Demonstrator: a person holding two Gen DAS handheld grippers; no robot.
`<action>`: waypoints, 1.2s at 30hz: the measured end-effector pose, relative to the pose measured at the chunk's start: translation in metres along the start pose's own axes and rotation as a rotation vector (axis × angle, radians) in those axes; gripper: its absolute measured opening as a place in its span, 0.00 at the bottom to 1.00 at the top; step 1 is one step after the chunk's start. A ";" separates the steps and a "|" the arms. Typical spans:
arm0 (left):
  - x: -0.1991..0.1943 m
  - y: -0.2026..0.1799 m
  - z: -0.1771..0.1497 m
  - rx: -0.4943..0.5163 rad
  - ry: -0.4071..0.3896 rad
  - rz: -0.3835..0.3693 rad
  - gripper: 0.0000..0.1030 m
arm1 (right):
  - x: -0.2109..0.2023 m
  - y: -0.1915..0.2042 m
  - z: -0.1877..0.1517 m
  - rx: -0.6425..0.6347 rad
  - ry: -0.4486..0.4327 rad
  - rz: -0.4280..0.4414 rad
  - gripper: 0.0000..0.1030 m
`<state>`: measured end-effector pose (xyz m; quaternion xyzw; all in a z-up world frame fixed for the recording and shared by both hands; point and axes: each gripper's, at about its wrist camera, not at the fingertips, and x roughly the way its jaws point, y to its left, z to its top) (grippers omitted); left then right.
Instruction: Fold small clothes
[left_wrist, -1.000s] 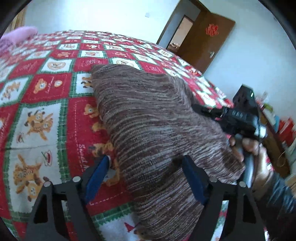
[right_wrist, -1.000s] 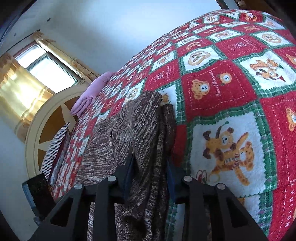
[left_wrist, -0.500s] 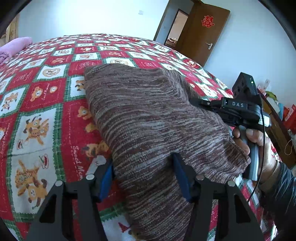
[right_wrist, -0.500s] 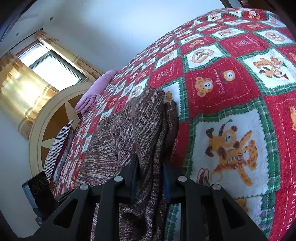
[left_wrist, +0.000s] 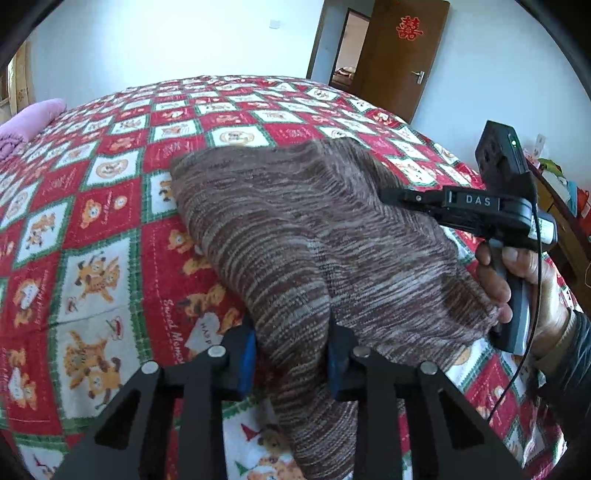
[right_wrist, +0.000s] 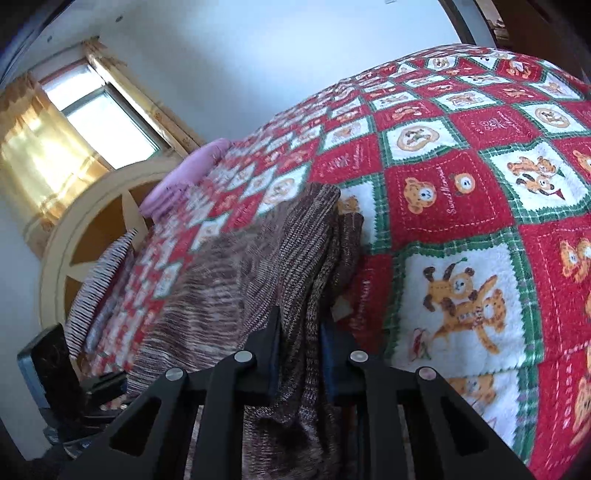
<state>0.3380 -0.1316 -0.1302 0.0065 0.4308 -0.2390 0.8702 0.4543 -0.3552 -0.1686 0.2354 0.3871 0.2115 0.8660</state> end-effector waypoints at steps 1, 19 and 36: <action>-0.004 -0.001 0.001 0.007 -0.004 -0.002 0.28 | -0.003 0.001 0.000 0.011 -0.008 0.015 0.18; -0.070 0.002 -0.017 0.032 -0.051 0.031 0.26 | -0.021 0.064 -0.033 -0.008 -0.024 0.088 0.14; -0.145 0.038 -0.053 -0.016 -0.135 0.074 0.25 | 0.001 0.151 -0.062 -0.085 0.037 0.190 0.13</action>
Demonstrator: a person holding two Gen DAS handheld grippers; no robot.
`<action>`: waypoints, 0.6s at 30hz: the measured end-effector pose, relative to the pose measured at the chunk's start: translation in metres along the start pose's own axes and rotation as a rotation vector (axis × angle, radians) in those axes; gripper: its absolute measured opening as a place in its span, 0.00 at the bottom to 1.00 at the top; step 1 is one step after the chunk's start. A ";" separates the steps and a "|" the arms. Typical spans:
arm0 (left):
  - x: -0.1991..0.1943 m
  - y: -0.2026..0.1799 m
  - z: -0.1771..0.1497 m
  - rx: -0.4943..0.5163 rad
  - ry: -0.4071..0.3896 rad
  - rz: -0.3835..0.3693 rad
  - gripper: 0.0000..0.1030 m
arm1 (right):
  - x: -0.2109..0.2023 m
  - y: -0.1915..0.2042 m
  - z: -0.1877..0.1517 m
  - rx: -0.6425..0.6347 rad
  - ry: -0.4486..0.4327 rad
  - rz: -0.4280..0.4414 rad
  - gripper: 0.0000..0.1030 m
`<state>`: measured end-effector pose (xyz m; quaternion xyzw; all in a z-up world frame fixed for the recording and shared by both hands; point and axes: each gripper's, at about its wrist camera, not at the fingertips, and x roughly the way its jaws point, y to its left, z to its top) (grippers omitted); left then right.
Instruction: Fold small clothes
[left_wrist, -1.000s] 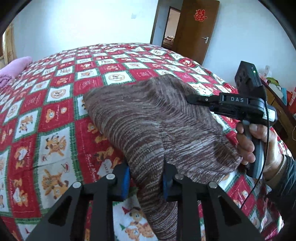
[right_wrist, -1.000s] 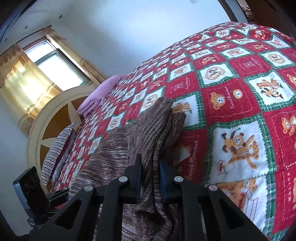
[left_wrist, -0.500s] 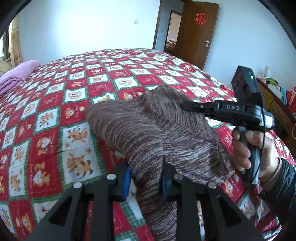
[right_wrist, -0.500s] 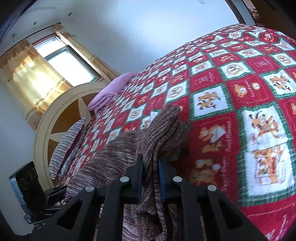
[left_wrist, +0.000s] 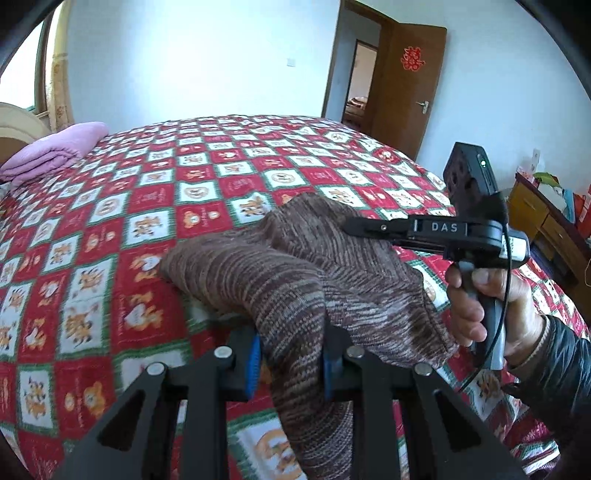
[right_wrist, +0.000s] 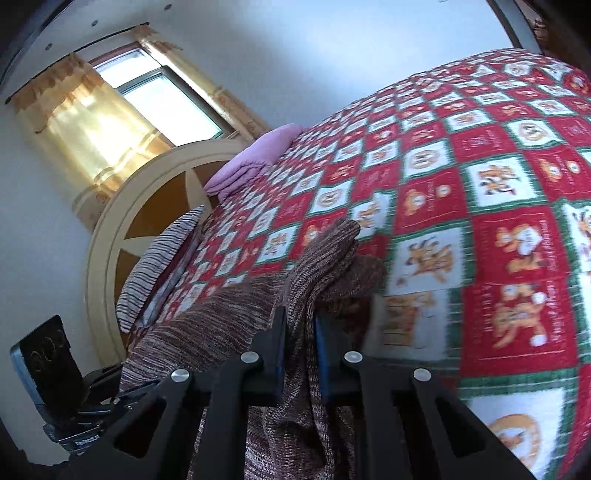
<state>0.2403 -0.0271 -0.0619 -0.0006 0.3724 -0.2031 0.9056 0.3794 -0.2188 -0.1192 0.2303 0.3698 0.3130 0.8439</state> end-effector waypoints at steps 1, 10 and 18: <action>-0.004 0.005 -0.002 -0.007 -0.003 0.004 0.25 | 0.002 0.004 0.000 -0.003 0.001 0.008 0.13; -0.035 0.040 -0.019 -0.067 -0.035 0.050 0.25 | 0.037 0.043 -0.003 -0.034 0.036 0.074 0.13; -0.056 0.068 -0.030 -0.108 -0.052 0.099 0.25 | 0.077 0.077 -0.007 -0.053 0.075 0.126 0.13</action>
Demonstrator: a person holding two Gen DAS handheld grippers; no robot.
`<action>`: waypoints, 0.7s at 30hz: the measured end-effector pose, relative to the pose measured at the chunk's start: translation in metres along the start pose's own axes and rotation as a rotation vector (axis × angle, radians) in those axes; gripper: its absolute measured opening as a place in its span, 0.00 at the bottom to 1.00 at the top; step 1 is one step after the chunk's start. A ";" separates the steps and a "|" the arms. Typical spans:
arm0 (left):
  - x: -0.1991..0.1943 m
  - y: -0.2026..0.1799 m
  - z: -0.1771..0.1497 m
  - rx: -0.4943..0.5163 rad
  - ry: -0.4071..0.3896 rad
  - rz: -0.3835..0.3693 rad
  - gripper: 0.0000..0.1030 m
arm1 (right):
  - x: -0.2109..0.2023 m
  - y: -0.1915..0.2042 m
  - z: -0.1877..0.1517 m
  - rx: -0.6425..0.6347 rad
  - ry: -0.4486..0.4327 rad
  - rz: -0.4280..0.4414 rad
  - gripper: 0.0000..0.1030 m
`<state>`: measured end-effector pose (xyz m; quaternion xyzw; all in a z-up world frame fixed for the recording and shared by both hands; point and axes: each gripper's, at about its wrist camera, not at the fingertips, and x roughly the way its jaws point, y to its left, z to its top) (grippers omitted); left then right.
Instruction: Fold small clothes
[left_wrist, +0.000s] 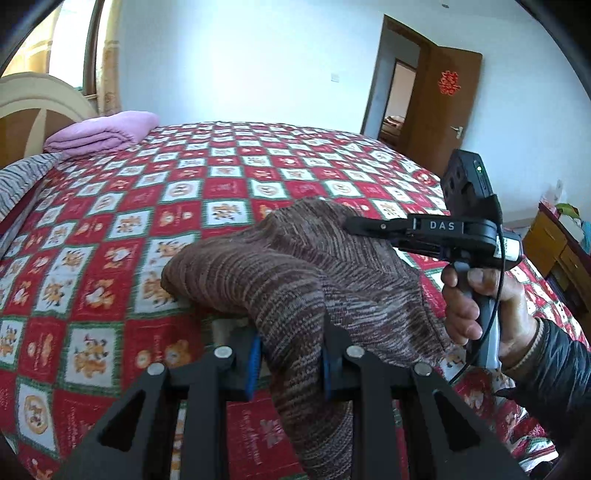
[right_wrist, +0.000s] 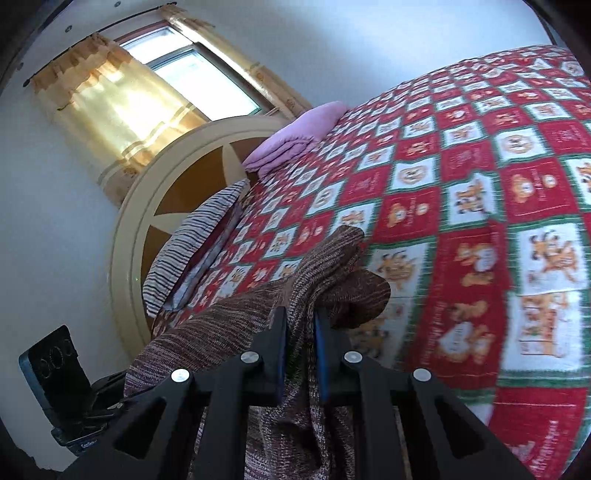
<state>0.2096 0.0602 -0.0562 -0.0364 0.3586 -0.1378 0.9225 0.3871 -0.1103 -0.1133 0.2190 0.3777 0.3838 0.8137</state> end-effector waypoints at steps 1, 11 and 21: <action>-0.002 0.003 -0.001 -0.003 -0.002 0.005 0.25 | 0.002 0.002 0.000 -0.003 0.003 0.004 0.13; -0.027 0.032 -0.011 -0.027 -0.039 0.058 0.25 | 0.044 0.038 -0.002 -0.035 0.045 0.053 0.13; -0.035 0.063 -0.037 -0.069 -0.017 0.101 0.25 | 0.082 0.059 -0.018 -0.046 0.102 0.090 0.13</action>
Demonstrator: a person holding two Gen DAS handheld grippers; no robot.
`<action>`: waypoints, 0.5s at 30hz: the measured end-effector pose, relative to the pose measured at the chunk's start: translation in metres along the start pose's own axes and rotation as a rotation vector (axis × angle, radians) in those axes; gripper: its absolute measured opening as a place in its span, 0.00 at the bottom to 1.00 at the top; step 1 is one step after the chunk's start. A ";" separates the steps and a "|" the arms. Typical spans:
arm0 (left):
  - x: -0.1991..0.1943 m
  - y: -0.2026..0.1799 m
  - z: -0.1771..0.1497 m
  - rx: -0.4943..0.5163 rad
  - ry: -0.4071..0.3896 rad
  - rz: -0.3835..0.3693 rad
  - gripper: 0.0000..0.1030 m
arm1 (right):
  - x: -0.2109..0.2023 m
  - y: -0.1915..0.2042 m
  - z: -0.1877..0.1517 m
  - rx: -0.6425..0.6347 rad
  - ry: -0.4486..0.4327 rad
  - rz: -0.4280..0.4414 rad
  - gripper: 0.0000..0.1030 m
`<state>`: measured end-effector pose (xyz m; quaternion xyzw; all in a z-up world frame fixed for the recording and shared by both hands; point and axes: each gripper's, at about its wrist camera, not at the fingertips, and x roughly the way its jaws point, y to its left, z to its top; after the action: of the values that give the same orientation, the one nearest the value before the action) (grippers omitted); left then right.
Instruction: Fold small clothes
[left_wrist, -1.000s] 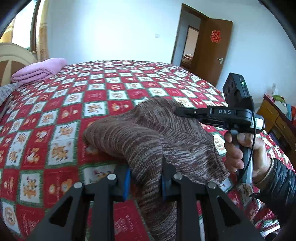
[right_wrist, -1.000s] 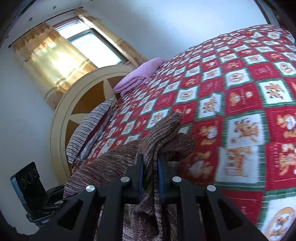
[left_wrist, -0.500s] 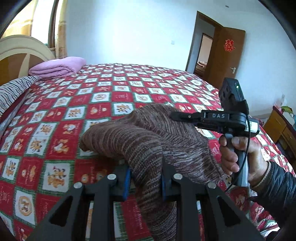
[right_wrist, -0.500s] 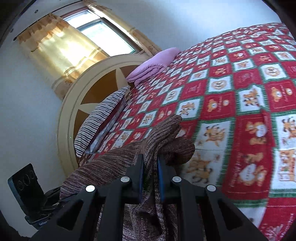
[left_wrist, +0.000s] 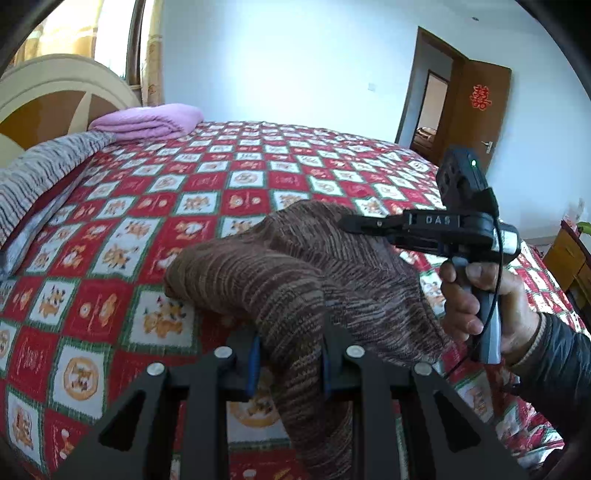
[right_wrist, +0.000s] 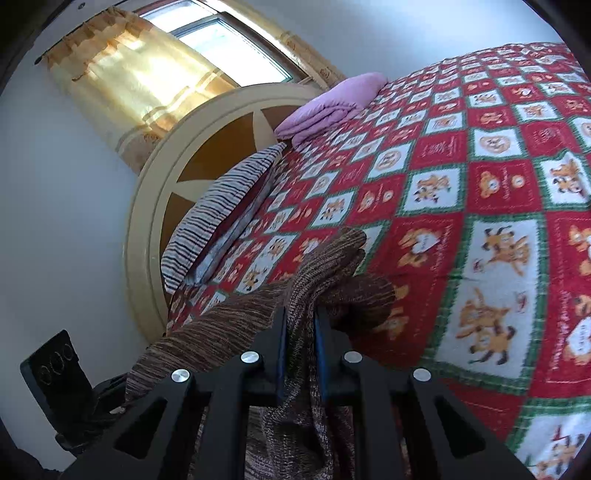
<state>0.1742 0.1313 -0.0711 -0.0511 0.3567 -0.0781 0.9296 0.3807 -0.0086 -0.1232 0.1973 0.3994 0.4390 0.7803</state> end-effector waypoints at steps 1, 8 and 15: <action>0.001 0.003 -0.003 -0.006 0.006 0.002 0.25 | 0.002 0.001 0.000 0.002 0.001 0.002 0.13; 0.006 0.013 -0.024 -0.035 0.030 0.007 0.25 | 0.011 0.000 -0.003 0.003 0.016 -0.004 0.13; 0.019 0.021 -0.039 -0.064 0.068 0.016 0.25 | 0.019 -0.003 -0.006 0.011 0.028 -0.014 0.13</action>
<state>0.1642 0.1474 -0.1156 -0.0754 0.3909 -0.0607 0.9153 0.3830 0.0052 -0.1373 0.1925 0.4143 0.4340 0.7765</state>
